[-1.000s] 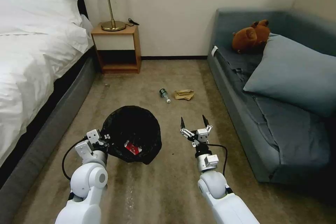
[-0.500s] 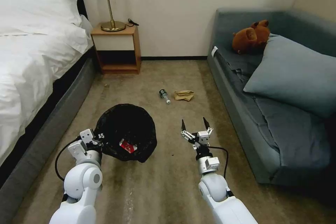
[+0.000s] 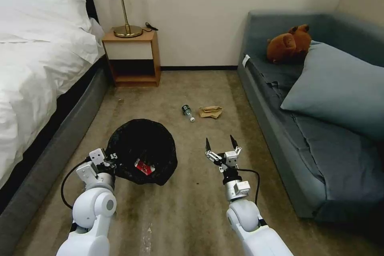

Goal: Pick up the trash bin, then pick up the garbage on the floor and place it into the trash bin.

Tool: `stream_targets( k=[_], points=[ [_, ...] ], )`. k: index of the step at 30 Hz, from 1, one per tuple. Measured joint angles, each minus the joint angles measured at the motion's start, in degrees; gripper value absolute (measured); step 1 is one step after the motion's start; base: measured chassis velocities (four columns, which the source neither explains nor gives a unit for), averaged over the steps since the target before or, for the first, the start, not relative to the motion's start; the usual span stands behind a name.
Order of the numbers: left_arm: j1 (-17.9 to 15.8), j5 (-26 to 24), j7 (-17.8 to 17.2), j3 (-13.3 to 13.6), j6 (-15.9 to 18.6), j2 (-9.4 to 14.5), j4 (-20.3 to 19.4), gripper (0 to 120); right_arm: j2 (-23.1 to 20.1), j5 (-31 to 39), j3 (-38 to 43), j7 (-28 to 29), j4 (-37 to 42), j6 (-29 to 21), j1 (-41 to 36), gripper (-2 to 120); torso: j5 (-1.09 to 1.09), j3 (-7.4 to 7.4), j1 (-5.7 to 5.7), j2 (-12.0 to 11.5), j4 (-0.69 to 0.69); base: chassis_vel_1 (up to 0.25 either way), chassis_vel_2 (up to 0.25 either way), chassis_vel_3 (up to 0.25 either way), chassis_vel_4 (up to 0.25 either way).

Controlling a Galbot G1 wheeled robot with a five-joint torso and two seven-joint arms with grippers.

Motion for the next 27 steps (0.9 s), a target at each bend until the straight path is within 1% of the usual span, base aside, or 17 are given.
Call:
stream_targets(
  k=[12, 20, 27],
  points=[
    [-0.2, 0.2, 0.1, 0.1, -0.1, -0.3, 0.3, 1, 0.0, 0.2, 0.0, -0.4, -0.7, 0.5, 0.6, 98, 0.00, 0.00, 0.00, 0.0, 0.00, -0.047, 0.053, 0.058, -0.045],
    [-1.2, -0.3, 0.1, 1.2, -0.2, 0.2, 1.0, 1, 0.3, -0.6, 1.7, -0.4, -0.1, 0.4, -0.7, 97, 0.00, 0.00, 0.00, 0.0, 0.00, -0.037, 0.032, 0.033, -0.032],
    [-2.0, 0.2, -0.1, 2.1, 0.2, -0.3, 0.7, 1, 0.1, -0.7, 2.6, -0.4, 1.7, 0.2, -1.3, 96, 0.00, 0.00, 0.00, 0.0, 0.00, -0.043, 0.046, 0.041, -0.050]
  ],
)
